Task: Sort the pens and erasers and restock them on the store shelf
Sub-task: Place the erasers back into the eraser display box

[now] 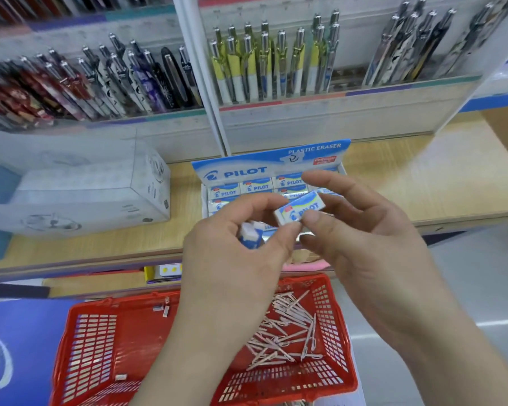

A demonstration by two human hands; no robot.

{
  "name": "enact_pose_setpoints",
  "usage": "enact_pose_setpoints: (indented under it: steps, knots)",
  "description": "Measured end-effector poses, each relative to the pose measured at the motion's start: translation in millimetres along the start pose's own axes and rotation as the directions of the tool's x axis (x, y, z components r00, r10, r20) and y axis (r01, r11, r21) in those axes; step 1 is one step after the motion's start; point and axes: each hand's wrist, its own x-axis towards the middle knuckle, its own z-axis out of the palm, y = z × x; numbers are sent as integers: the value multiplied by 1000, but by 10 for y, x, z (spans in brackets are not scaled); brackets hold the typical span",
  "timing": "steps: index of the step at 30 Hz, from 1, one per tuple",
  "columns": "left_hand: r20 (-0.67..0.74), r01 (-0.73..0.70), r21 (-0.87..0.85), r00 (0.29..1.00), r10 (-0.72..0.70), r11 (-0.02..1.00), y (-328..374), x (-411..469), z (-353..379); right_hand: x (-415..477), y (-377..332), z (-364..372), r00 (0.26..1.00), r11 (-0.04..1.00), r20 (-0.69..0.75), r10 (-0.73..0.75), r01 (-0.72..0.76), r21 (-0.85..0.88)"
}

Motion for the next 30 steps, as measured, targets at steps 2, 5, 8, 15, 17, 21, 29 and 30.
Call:
enact_pose_setpoints:
  steps: [2,5,8,15,17,21,29,30]
  knots:
    - [43,-9,34,999,7,999,-29,36,-50,-12,-27,-23,997,974,-14,-73,69,-214]
    - [140,-30,99,990,15,995,-88,102,-95,7,-64,-88,987,877,0,-159,141,-460]
    - [164,-57,205,986,24,977,-199,185,-121,71,-106,-200,967,618,38,-252,191,-763]
    - [202,-143,594,979,25,792,-334,446,-52,173,-125,-241,974,243,156,-166,193,-951]
    - [215,-159,650,976,22,743,-319,512,-8,185,-131,-201,977,188,167,-135,191,-964]
    - [211,-106,630,977,-38,769,-334,588,3,225,-153,-126,979,124,175,-107,188,-974]
    - [285,-138,606,957,-52,784,-288,582,-19,304,-209,-22,996,151,83,13,81,-985]
    - [282,-142,611,958,-46,778,-290,578,-16,322,-213,-1,999,150,51,16,48,-987]
